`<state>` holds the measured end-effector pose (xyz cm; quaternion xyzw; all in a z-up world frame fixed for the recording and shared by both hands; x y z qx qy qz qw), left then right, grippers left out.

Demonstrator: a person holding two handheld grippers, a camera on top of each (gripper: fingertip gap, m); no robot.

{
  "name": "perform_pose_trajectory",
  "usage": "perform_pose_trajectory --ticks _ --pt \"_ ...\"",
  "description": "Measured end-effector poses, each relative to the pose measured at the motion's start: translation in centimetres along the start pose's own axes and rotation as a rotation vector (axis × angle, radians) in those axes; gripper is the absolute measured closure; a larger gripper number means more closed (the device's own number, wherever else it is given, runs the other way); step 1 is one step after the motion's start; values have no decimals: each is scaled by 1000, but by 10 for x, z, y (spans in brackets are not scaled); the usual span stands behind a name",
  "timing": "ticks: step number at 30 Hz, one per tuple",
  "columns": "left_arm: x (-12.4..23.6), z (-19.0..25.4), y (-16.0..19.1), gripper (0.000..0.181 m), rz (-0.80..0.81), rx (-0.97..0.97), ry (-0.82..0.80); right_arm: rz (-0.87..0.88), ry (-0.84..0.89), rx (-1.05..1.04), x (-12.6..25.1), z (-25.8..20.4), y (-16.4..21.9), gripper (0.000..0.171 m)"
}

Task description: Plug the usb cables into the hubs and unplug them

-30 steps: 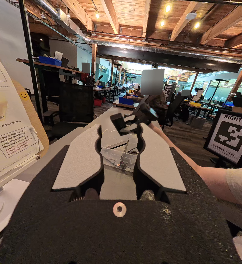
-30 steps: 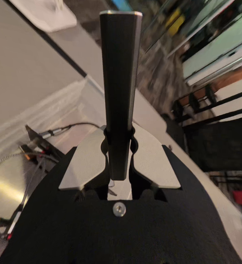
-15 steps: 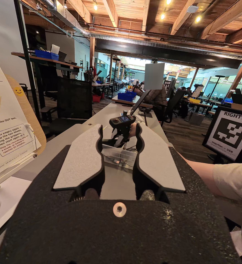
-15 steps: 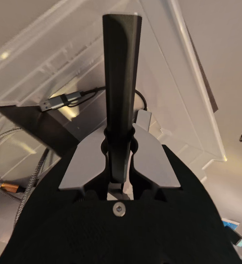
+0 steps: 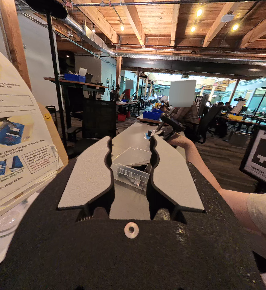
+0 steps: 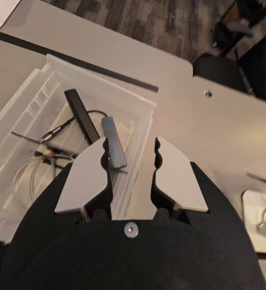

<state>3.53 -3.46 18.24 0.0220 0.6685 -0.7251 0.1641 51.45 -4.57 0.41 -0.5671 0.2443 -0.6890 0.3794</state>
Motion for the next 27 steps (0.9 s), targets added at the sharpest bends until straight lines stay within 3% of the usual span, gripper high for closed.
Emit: perform_pose_trajectory --ticks 1,5,8,12,14,16,19,22,27 --pt "4 6 -5 135 1 -23 -19 -41 -20 -39 6 1 15 111" --pt "28 40 -22 131 -70 -149 -125 -289 -97 -35 8 -1 84 107" --pt "80 26 -50 121 -74 -257 -510 -422 -170 -104 3 -7 120 108" --pt "219 -20 -48 104 -306 -296 -1086 -482 -287 -223 -5 -19 130 132" --pt "295 -44 -27 104 -433 -220 -1298 -536 -318 -259 -10 -26 132 153" --pt "359 -64 7 108 -550 -28 -1435 -610 -309 -266 -15 -31 138 157" --pt "411 -89 67 112 -656 326 -1427 -681 -275 -257 -19 -34 148 160" --pt "420 -97 111 121 -654 687 -1306 -674 -279 -309 -19 -36 148 161" --pt "426 -117 137 130 -667 810 -1273 -722 -255 -304 -17 -35 150 162"
Point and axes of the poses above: each gripper's, where its closed fingertips meet, x back along the fingers, y out of its underside, z = x × y across the jaws, the point moved 1 cm from there along x, back along the fingers, and after that the axes turned 4 degrees about z, right-handed, at the moved point
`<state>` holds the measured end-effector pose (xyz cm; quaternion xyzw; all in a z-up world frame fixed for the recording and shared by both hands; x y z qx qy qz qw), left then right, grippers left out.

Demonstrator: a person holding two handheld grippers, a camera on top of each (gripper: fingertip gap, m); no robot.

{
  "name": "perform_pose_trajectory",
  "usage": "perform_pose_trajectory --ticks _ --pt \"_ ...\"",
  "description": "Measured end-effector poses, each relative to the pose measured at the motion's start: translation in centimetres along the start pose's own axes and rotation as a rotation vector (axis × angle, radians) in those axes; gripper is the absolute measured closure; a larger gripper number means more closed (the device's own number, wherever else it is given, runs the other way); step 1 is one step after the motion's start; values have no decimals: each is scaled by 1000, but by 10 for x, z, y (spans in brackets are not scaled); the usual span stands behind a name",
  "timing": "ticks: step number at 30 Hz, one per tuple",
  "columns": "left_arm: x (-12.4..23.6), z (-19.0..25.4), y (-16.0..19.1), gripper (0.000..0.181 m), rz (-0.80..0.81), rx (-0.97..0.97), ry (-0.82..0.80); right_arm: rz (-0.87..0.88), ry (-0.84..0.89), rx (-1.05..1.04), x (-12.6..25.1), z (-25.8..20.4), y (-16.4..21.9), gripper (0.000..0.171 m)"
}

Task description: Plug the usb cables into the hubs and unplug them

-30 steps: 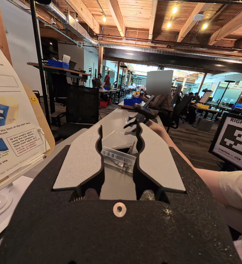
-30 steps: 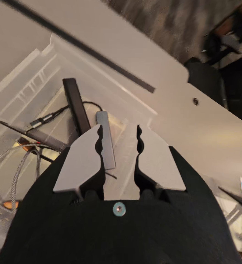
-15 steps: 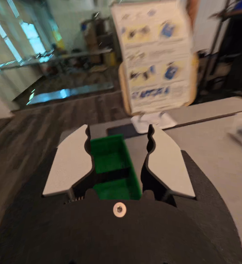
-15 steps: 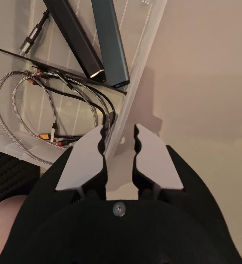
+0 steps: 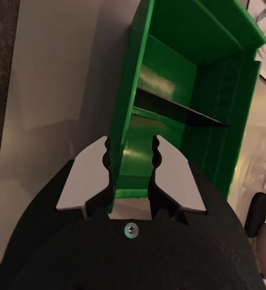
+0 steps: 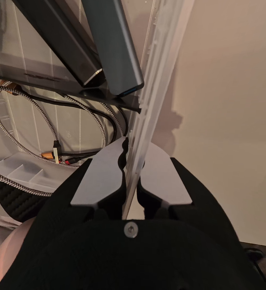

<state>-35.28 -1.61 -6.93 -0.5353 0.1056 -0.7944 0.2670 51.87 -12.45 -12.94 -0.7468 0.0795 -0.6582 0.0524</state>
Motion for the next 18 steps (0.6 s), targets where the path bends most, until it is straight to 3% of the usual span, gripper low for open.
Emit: perform_pose_trajectory --ticks 3,10,15,18 --pt "-11 -2 -8 143 -12 17 -23 2 -9 -11 0 -1 0 163" --pt "-42 -4 17 170 -279 -62 -132 -35 -19 10 0 -7 1 163" --pt "-53 33 34 174 -460 -322 -161 -74 -32 52 -3 -24 -5 162" --pt "-63 70 46 167 -552 -370 -131 -110 -27 77 -6 -39 -13 162"
Point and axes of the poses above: each gripper's, where its closed fingertips meet, x back along the fingers, y out of its underside, z = x × y across the jaws, the point moved 1 cm from there along x, back along the fingers, and after that the axes turned 4 degrees about z, right-handed, at the moved point
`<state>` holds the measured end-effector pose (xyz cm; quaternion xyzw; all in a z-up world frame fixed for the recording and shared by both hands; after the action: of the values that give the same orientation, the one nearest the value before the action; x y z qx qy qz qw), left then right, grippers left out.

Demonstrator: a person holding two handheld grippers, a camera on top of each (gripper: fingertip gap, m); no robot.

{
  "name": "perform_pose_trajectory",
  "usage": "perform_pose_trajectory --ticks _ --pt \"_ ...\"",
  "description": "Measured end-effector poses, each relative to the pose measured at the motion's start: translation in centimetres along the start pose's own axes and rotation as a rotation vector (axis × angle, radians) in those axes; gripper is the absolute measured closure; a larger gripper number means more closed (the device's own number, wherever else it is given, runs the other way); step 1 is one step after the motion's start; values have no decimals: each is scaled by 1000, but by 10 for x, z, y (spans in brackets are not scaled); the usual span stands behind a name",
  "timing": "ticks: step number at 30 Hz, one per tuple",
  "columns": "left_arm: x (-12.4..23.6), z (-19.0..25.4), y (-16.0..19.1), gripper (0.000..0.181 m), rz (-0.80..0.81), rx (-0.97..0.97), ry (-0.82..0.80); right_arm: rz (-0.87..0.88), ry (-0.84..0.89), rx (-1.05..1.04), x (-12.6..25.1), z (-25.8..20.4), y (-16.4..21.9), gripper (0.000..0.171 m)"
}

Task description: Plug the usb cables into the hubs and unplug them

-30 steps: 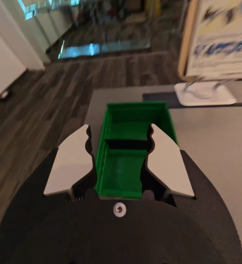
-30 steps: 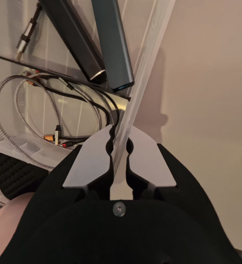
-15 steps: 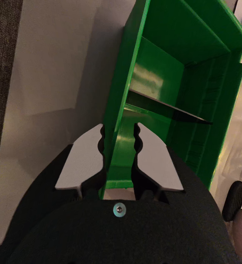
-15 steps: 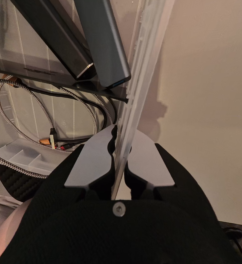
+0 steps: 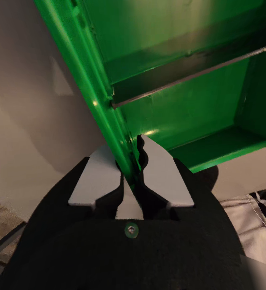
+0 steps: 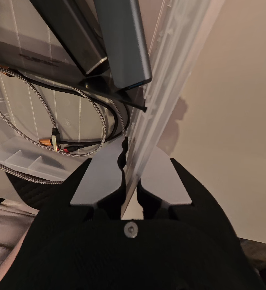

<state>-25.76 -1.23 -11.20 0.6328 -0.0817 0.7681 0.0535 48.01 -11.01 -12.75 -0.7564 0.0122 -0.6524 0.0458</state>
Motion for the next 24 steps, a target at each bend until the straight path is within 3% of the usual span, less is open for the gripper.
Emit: perform_pose_trajectory --ticks 10,18,24 --pt "-17 83 -8 171 -122 -129 -6 -101 12 115 -10 -70 -29 159" --pt "-29 131 0 158 -276 -192 -20 -164 86 249 -17 -117 -41 144" --pt "-23 140 9 148 -294 -250 11 -117 121 228 -5 -123 -47 141"
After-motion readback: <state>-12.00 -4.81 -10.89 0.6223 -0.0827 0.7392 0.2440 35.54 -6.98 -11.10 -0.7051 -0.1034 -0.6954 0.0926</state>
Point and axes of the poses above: each gripper's, where its closed fingertips meet, x back along the fingers, y out of its underside, z = x × y across the jaws, the point moved 1 cm from there along x, back along the fingers, and after that the axes turned 4 degrees about z, right-handed, at the moved point
